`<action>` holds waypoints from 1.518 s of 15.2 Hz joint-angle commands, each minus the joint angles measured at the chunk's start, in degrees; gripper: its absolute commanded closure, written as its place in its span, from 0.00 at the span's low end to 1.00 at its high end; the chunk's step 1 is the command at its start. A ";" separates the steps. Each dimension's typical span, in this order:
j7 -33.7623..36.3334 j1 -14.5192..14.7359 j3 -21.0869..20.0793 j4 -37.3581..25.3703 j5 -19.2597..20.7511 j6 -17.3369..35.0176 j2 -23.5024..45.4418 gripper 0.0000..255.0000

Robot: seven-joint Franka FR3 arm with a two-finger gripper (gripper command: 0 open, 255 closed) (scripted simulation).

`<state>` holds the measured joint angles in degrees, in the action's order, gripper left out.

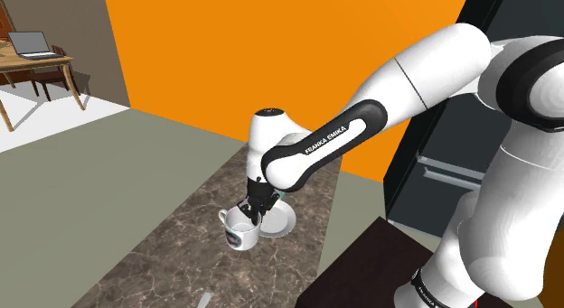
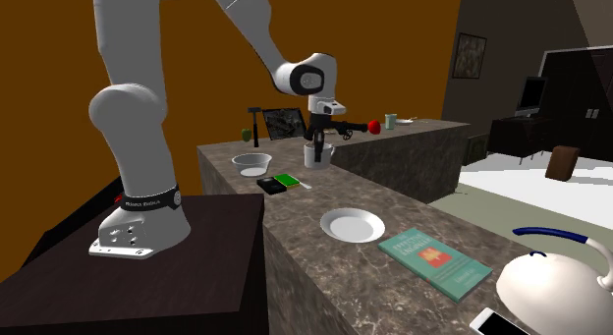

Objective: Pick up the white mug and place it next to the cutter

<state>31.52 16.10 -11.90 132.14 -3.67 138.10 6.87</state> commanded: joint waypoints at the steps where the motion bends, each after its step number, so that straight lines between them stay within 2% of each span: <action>1: 3.13 1.58 -1.03 -1.55 0.57 -0.05 1.34 1.00; 6: 10.86 5.84 -3.24 -6.69 2.50 -1.05 5.21 1.00; 23: 12.62 7.26 -1.47 -5.78 5.93 10.23 15.82 1.00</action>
<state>43.87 23.14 -13.49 126.54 2.01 147.79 22.00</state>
